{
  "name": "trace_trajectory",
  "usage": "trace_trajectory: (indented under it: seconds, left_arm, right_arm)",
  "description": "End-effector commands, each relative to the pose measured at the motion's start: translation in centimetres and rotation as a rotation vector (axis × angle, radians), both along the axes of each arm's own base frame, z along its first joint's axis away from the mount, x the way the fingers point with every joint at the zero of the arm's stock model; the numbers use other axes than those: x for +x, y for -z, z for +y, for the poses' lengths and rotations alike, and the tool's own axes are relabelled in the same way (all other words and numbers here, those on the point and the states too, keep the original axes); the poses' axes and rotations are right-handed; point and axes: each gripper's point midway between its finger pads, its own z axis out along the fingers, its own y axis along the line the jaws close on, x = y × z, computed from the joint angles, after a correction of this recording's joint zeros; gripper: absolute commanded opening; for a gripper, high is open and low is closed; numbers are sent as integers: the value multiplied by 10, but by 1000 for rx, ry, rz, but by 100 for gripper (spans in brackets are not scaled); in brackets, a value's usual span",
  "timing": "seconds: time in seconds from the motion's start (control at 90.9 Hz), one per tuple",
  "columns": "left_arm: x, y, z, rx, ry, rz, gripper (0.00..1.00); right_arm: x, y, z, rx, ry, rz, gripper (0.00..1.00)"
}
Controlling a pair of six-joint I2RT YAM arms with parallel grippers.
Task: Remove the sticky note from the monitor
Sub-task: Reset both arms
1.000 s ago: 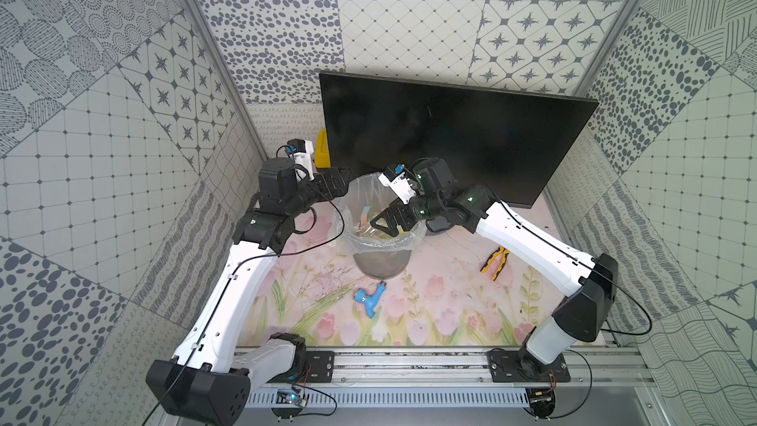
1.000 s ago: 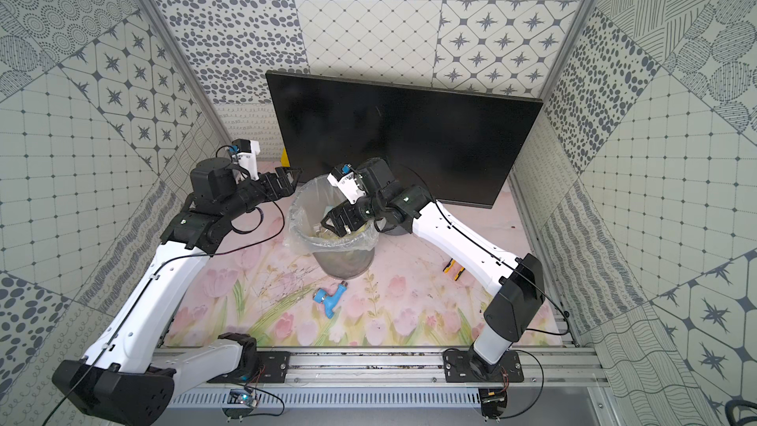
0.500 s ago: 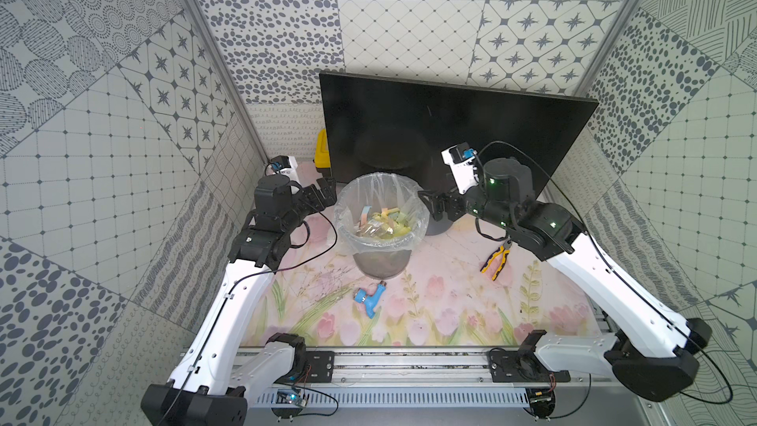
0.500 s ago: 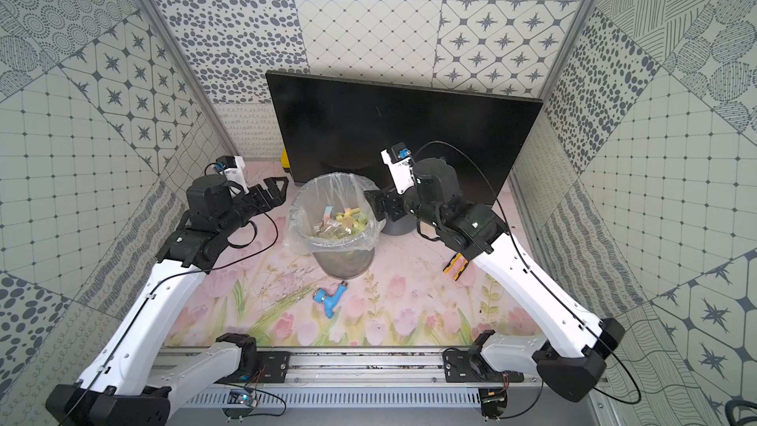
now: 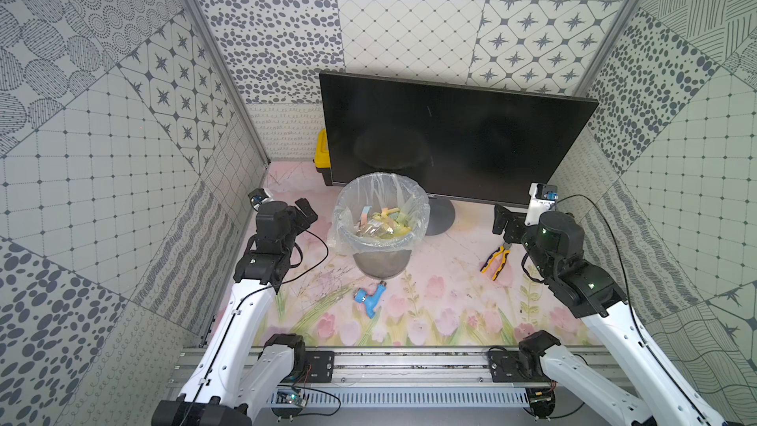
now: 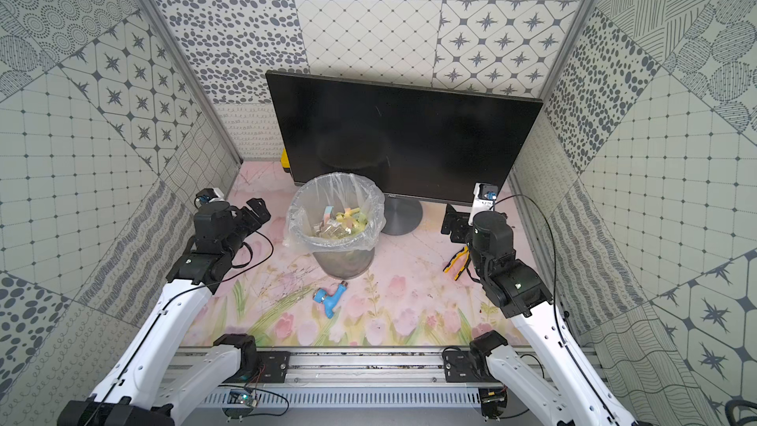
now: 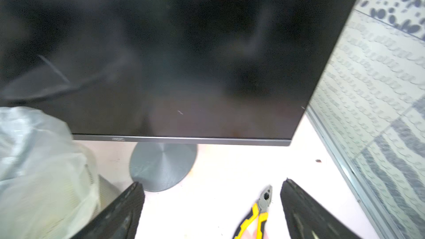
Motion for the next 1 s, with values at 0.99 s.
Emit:
trace_trajectory:
  seconds: [0.99]
  left_arm:
    - [19, 94, 33, 203, -109, 136, 99]
  right_arm:
    - [65, 159, -59, -74, 240, -36, 97]
